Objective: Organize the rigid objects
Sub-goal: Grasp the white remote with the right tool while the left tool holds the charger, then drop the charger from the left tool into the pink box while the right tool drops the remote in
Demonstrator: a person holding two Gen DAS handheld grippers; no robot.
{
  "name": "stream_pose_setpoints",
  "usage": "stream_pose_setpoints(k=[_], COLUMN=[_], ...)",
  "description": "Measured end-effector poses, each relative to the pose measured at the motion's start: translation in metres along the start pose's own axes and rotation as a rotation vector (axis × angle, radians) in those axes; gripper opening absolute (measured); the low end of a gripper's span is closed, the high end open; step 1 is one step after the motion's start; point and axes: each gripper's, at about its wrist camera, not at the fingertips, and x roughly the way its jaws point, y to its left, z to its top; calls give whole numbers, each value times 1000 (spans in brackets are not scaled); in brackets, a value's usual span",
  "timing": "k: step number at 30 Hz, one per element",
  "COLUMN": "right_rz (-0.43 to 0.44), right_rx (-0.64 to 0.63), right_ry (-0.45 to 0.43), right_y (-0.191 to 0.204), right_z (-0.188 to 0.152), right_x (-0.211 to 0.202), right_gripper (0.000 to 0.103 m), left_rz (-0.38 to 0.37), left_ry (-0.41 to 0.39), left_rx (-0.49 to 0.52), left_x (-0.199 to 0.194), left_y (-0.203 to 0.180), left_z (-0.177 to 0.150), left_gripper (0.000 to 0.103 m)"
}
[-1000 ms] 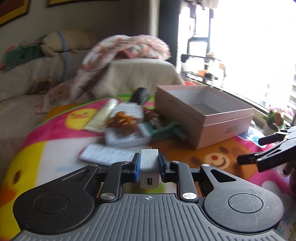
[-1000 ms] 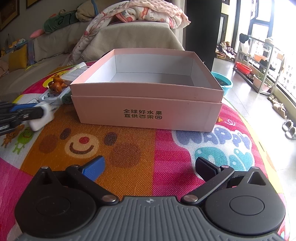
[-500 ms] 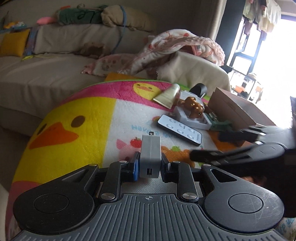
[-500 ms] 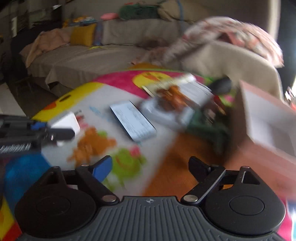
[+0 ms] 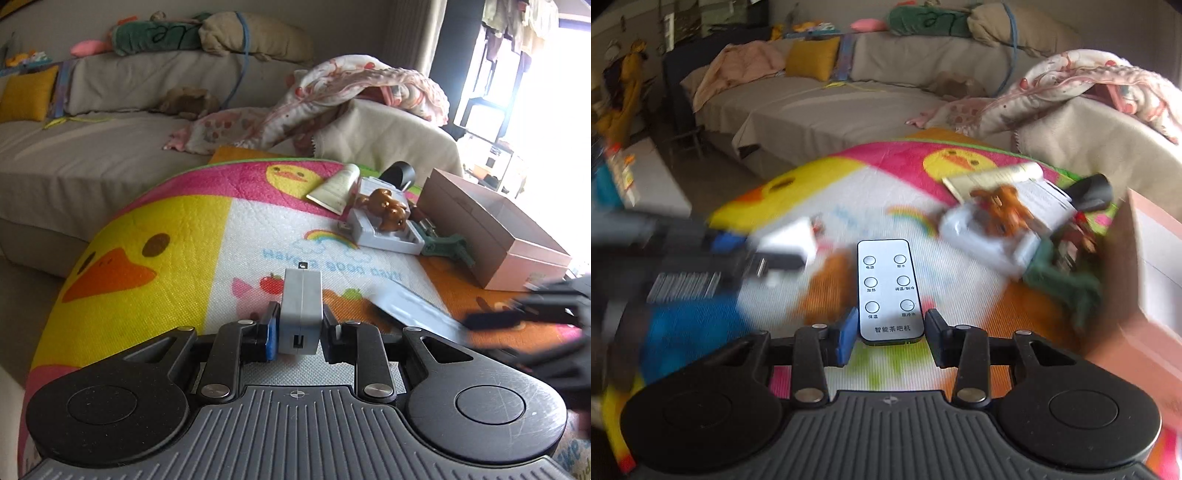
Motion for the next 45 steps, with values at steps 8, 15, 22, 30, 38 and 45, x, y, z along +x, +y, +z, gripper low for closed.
stream_pose_setpoints(k=[8,15,22,30,38,45], right_rz=[-286,-413,-243,-247,-269,-345], right_rx=[-130,256,411,327,320,255], right_ry=[21,27,-31,-16,-29,-49], right_y=[-42,-93,-58,-34,-40,-42], right_z=[-67,-88,-81,-50,-51,-84], right_x=[-64,-81,-64,-32,-41,-92], right_gripper=[63,83,100,99,86,86], left_rz=[-32,-91,-44,-48,-41,-79], left_ry=[13,34,34,32,33,-27], left_rx=[36,136,182,168,177,330], left_x=[6,15,16,16,16,0], left_y=[-24,-83,-93,-91,-91,-113], left_z=[-1,-11,-13,-13,-14,-23], left_gripper=[26,27,28,25,26,24])
